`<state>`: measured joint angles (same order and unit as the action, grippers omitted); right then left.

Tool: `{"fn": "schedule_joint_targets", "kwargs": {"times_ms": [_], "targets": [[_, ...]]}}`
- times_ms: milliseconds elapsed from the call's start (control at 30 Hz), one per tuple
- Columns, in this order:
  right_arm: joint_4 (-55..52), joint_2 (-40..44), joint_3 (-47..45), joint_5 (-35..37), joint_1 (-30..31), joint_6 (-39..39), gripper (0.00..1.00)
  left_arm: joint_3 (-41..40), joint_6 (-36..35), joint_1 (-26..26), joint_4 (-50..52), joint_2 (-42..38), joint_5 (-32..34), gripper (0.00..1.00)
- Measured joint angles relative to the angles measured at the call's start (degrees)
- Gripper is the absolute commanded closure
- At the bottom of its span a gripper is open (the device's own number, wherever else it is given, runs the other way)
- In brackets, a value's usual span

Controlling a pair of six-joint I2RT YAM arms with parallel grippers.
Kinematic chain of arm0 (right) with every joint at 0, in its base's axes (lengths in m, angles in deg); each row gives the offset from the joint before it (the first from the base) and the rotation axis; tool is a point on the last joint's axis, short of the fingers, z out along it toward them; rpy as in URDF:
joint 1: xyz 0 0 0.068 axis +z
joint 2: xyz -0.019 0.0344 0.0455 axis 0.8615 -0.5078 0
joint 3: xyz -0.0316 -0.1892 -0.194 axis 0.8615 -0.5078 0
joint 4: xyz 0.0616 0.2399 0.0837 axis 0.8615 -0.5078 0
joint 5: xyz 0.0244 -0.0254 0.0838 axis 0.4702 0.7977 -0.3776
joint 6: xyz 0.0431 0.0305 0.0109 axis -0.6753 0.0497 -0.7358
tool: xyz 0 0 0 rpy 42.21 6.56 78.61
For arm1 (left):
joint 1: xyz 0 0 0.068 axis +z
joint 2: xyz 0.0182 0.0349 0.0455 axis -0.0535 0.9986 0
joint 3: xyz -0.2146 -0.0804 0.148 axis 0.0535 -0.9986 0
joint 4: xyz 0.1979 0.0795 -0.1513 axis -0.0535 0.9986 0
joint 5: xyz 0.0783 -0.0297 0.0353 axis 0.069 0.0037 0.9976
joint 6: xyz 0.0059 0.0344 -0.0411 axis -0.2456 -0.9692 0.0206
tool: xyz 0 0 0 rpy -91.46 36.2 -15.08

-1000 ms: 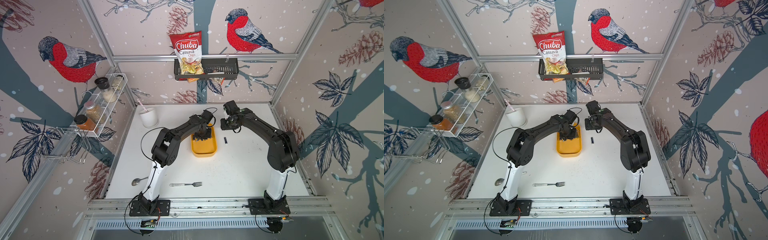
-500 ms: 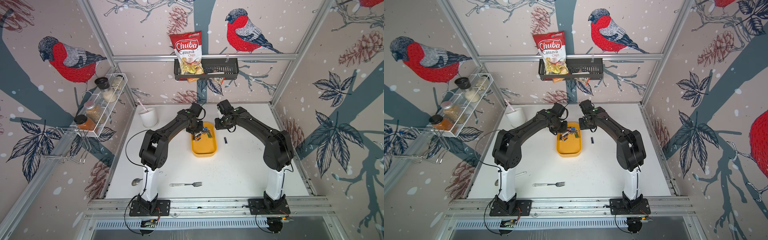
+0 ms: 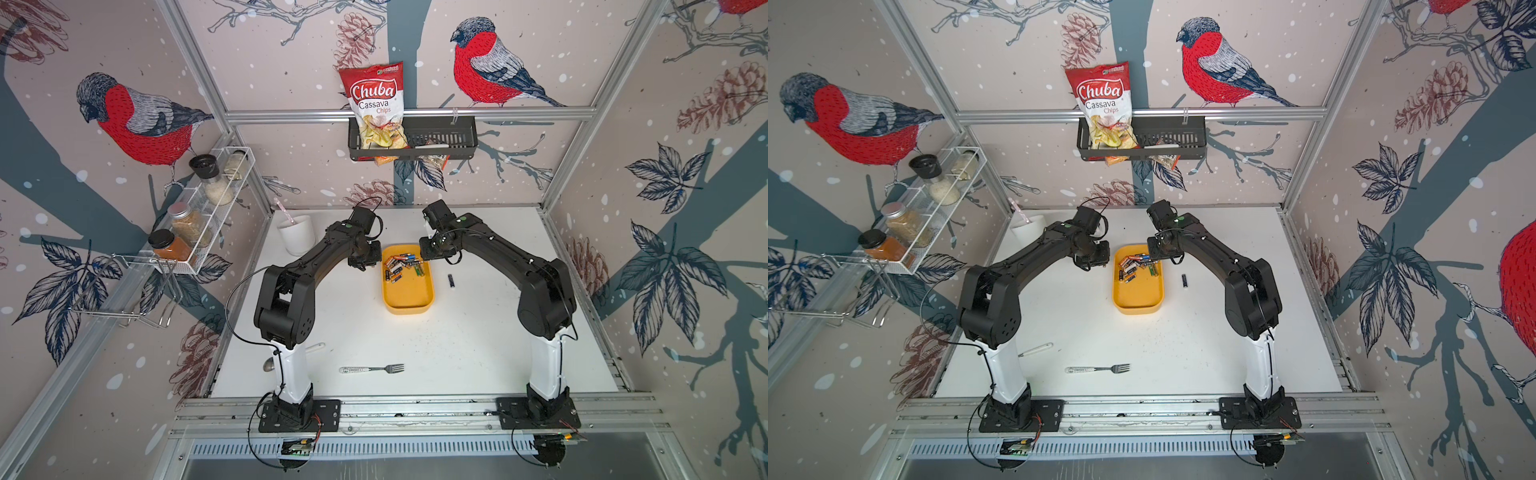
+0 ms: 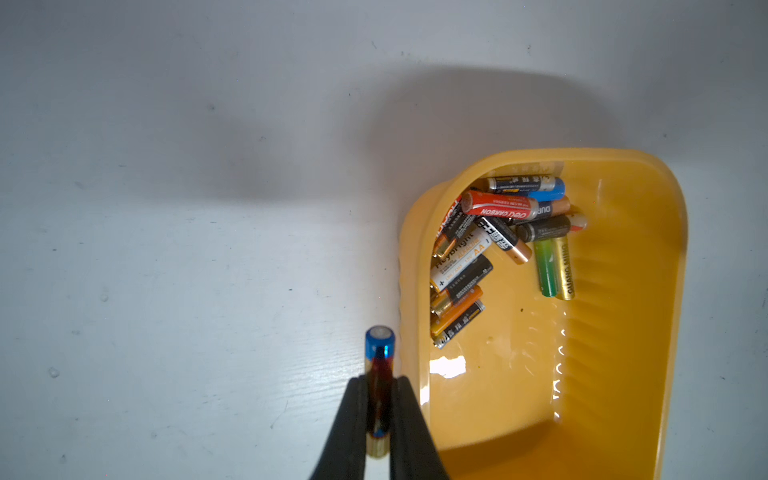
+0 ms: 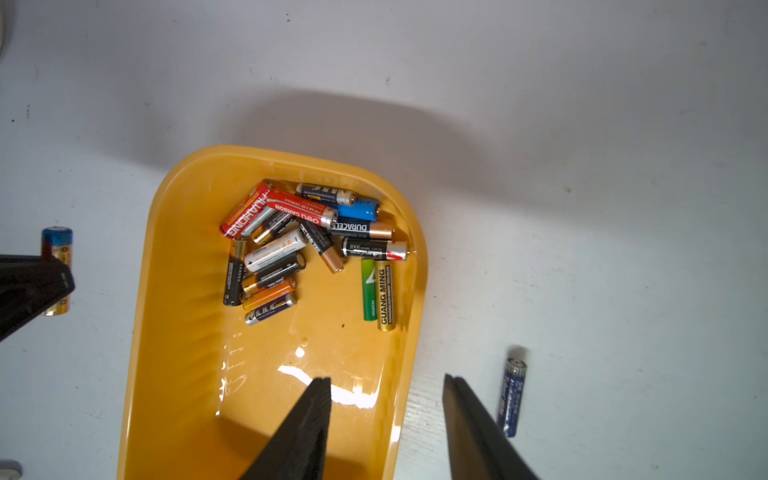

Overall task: Take the batteries out of the storage box
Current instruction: Place the battery at the center of the board.

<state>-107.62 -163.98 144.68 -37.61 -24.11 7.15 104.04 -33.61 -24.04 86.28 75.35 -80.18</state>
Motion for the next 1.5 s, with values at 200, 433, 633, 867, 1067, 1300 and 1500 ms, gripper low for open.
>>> {"fn": "schedule_joint_targets", "kwargs": {"times_ms": [200, 433, 633, 867, 1067, 1300, 1500], "targets": [[-0.3, -1.9, 2.0, 0.0, 1.3, -0.9, 0.5, -4.3, -0.4, 1.0, -2.8, 0.0, -0.5, 0.9], [-1.4, -4.5, 3.8, -0.2, 2.6, -1.4, 0.5, -8.6, -0.9, 1.1, -5.1, 0.9, -1.3, 0.9], [-1.6, -6.4, 4.2, -0.5, 3.7, -2.4, 0.5, -10.4, -1.8, 1.1, -7.0, 1.9, -1.3, 0.9], [-1.6, -8.2, 5.0, -1.3, 4.5, -2.6, 0.5, -11.5, -2.6, 1.1, -8.0, 2.8, -1.2, 0.9], [-1.6, -8.9, 5.4, -1.3, 4.8, -2.8, 0.5, -12.5, -3.0, 1.1, -9.3, 2.8, -0.9, 0.9], [-1.7, -9.2, 6.1, -1.4, 5.0, -2.8, 0.5, -13.5, -3.0, 1.1, -10.6, 2.8, -1.1, 0.87], [-1.7, -9.7, 6.3, -1.4, 5.1, -2.8, 0.5, -13.8, -3.0, 1.1, -11.5, 2.8, -1.2, 0.85]]}}
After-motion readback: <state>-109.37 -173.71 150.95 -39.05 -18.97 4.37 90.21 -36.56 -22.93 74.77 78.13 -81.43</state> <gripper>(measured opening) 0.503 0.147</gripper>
